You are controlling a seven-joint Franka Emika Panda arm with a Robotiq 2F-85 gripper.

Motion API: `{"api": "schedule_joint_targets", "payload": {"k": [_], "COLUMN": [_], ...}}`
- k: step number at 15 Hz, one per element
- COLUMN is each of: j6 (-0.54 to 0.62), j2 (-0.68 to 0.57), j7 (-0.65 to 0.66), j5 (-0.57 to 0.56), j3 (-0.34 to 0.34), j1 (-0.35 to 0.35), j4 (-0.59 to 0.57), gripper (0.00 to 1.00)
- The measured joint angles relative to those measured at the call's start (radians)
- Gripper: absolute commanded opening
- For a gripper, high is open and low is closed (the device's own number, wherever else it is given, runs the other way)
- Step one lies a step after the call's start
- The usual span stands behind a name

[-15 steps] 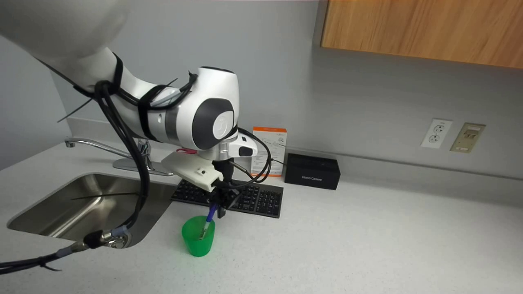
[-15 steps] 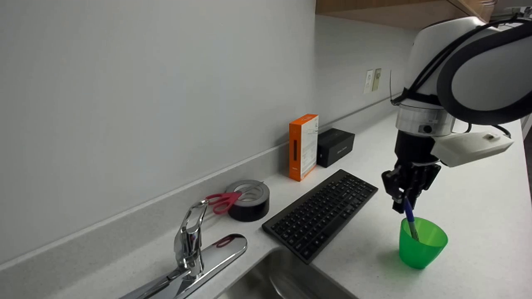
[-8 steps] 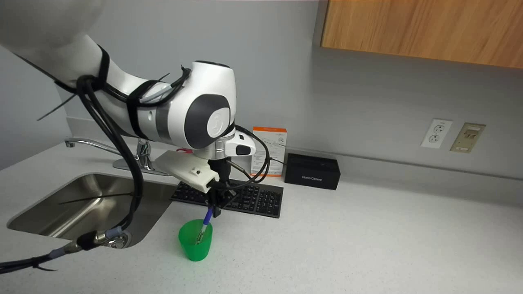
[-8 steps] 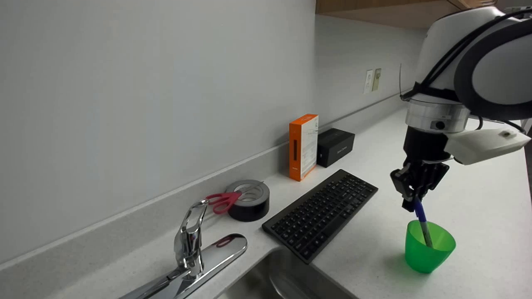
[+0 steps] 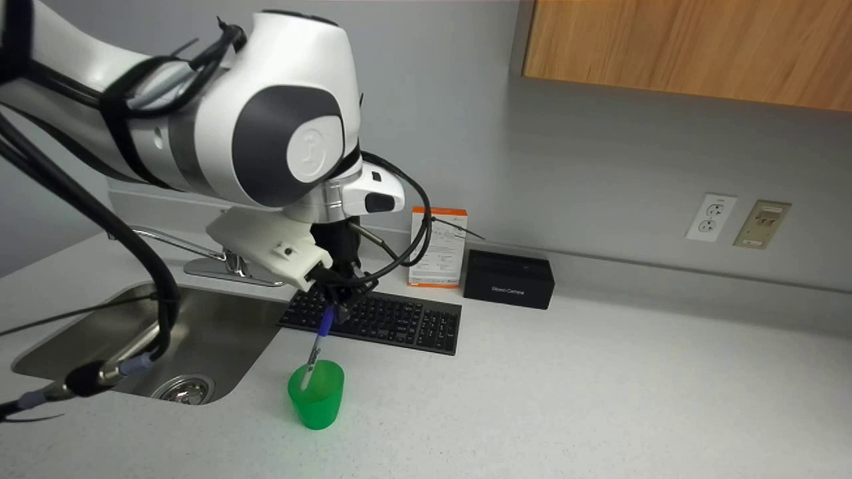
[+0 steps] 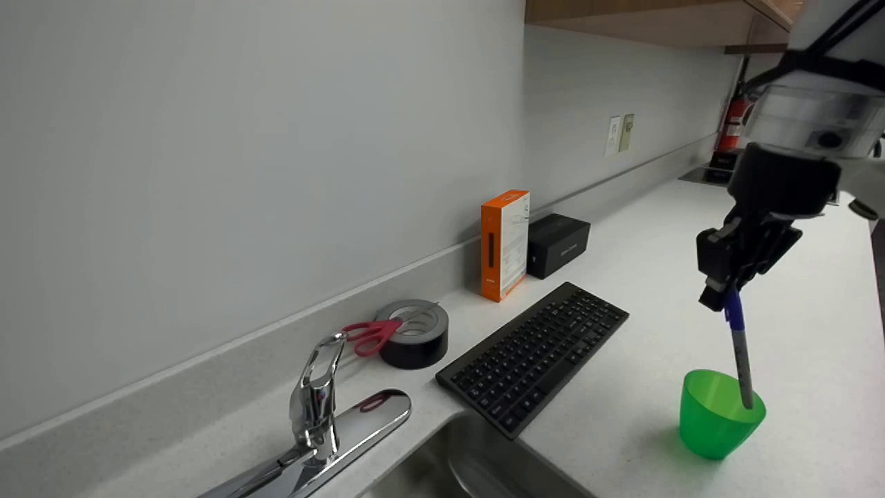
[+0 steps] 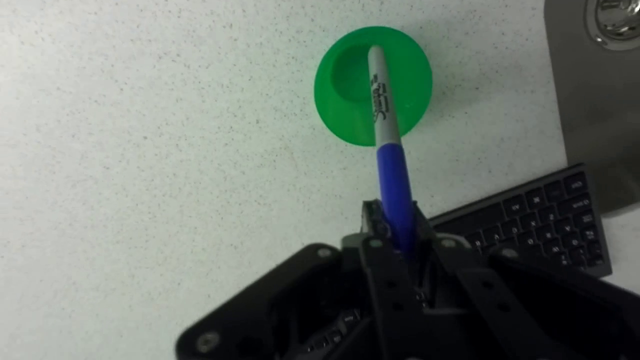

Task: Remove the marker from the cup

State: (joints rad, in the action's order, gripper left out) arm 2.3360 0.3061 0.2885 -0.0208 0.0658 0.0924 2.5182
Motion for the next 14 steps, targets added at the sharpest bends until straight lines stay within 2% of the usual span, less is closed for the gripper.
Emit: {"api": "schedule_joint_targets", "payload": {"k": [2,3,8,9,14], "j6": [0.0,0.0,-0.001,-0.001,0.001], "j2": [0.063,0.09,0.151,0.152,0.139], "j7": [0.0,-0.002,-0.011,-0.011,-0.01], "j5": [0.0,0.0,0.0,0.0,0.001], "j3": [0.0,0.0,0.001,0.001,0.004], "j1": [0.003,0.005,0.006,0.006,0.019], "j4": [0.009,0.012,0.04,0.043,0.033], "gripper": [0.03,0.12,0.12,0.03,0.03]}}
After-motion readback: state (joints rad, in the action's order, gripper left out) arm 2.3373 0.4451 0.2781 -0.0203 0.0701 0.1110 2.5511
